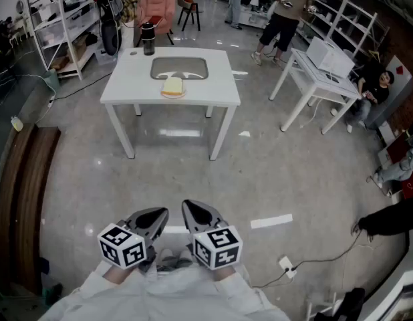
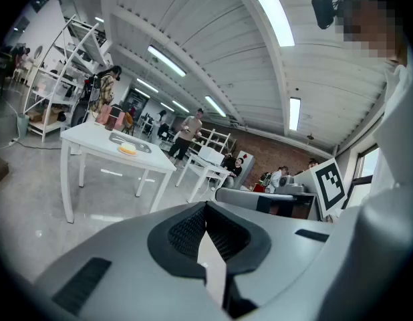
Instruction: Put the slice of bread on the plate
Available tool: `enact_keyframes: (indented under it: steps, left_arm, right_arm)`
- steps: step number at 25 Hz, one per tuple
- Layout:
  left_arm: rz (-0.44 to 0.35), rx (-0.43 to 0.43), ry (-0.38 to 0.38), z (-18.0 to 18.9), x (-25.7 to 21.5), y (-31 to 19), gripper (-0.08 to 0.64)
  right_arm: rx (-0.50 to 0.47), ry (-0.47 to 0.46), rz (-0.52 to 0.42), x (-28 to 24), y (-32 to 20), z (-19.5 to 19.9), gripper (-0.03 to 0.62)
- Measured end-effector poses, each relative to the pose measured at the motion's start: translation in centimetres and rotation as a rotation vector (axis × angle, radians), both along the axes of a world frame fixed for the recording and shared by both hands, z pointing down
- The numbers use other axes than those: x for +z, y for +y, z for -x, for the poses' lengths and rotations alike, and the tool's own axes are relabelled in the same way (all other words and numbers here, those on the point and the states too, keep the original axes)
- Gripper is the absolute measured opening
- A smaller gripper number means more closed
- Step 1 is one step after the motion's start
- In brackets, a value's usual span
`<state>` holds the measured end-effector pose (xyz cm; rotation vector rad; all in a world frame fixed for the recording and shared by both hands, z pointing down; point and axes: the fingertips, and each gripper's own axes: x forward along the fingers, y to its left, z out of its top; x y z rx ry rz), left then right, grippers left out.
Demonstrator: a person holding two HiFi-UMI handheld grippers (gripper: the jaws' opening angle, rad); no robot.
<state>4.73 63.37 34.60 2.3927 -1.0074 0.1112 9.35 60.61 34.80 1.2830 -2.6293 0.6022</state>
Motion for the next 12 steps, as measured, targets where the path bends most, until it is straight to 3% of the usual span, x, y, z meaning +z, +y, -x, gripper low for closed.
enact_keyframes:
  steps: [12]
  left_arm:
    - [0.010, -0.020, 0.018, -0.24, 0.30, -0.31, 0.009]
  right_arm:
    - [-0.025, -0.005, 0.005, 0.36, 0.24, -0.40, 0.012]
